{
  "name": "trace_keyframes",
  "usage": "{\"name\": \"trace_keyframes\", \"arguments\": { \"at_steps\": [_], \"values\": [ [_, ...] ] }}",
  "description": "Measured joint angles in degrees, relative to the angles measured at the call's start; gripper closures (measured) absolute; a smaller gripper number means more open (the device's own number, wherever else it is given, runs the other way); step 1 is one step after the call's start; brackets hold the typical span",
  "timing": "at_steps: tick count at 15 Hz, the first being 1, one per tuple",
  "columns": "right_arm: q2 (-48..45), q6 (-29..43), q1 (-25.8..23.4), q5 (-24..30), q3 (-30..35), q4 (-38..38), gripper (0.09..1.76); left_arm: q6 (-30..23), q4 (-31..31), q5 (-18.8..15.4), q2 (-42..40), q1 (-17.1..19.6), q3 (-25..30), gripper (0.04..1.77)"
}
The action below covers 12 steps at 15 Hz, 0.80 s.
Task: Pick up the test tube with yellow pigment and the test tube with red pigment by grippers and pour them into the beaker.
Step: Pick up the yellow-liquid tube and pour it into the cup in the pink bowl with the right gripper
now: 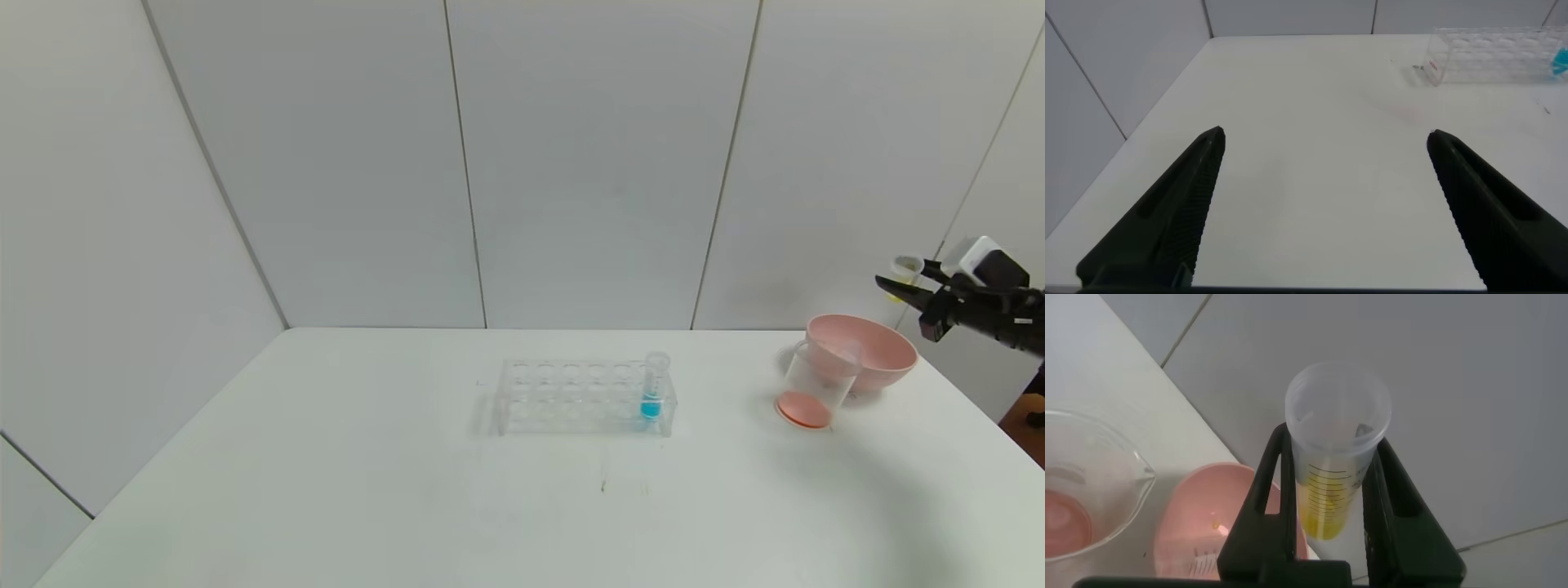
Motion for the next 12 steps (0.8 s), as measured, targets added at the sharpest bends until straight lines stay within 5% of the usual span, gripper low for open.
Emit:
{"name": "trace_keyframes", "arguments": {
  "at_steps": [6,12],
  "values": [
    [1.2,-15.3,0.1,3.8,0.6,-0.8,1.33,0.0,0.0,0.0,0.0,0.0,0.0,0.05],
    [1.3,-25.1,1.4,4.1,5.0,-9.3,1.33,0.0,0.0,0.0,0.0,0.0,0.0,0.05]
  ]
}}
